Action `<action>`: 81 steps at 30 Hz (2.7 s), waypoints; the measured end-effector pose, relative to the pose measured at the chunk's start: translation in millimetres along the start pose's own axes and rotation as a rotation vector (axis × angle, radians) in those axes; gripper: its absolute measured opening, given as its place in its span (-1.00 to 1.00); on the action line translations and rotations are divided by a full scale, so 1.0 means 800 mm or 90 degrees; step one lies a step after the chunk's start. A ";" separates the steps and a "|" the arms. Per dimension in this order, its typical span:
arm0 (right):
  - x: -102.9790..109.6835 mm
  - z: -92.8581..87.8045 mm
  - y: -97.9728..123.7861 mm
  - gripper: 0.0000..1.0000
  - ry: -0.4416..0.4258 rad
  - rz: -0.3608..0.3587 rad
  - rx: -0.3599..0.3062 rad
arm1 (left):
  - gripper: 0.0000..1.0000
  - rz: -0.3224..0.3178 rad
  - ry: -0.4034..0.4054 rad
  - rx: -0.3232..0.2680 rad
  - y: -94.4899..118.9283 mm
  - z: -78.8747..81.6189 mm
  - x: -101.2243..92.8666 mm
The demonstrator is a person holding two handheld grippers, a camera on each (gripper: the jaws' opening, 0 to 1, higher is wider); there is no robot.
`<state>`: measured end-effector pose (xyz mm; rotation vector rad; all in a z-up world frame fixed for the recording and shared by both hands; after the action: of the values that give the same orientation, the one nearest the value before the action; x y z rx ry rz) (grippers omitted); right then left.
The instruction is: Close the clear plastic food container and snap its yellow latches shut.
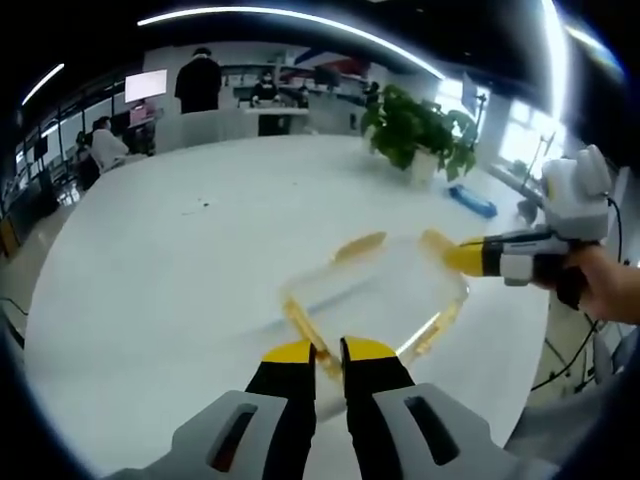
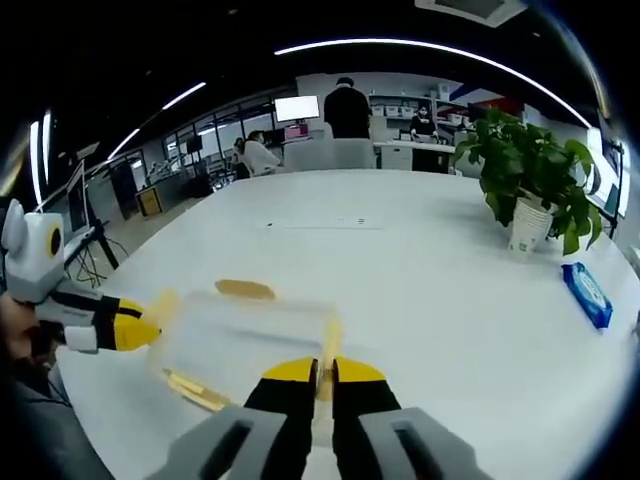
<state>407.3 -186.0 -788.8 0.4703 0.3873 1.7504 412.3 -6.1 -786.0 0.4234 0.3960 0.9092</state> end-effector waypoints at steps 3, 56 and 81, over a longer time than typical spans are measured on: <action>-0.008 0.003 0.003 -0.94 -0.012 -0.010 -0.002 | -0.86 -0.002 0.019 0.014 0.000 -0.001 0.003; -0.004 -0.005 -0.013 -0.51 -0.131 0.094 0.056 | -0.35 -0.057 0.164 0.029 -0.013 -0.007 0.006; -0.003 -0.006 -0.019 -0.51 -0.172 0.135 0.101 | -0.38 -0.068 0.189 0.040 -0.018 -0.011 0.007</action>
<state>418.0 -185.3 -800.4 0.8784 0.2922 1.8359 420.6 -8.1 -802.0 0.3212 0.7131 0.8591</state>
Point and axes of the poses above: the point that each gripper's makers call its tool centre point, and the gripper's own axes: y roughly backward along the fingers, x roughly to its left, z roughly out of its top, the point moved 3 cm from there along y, roughly backward along the fingers, and after that the axes turned 6 degrees about -x, right-handed, at the moved point
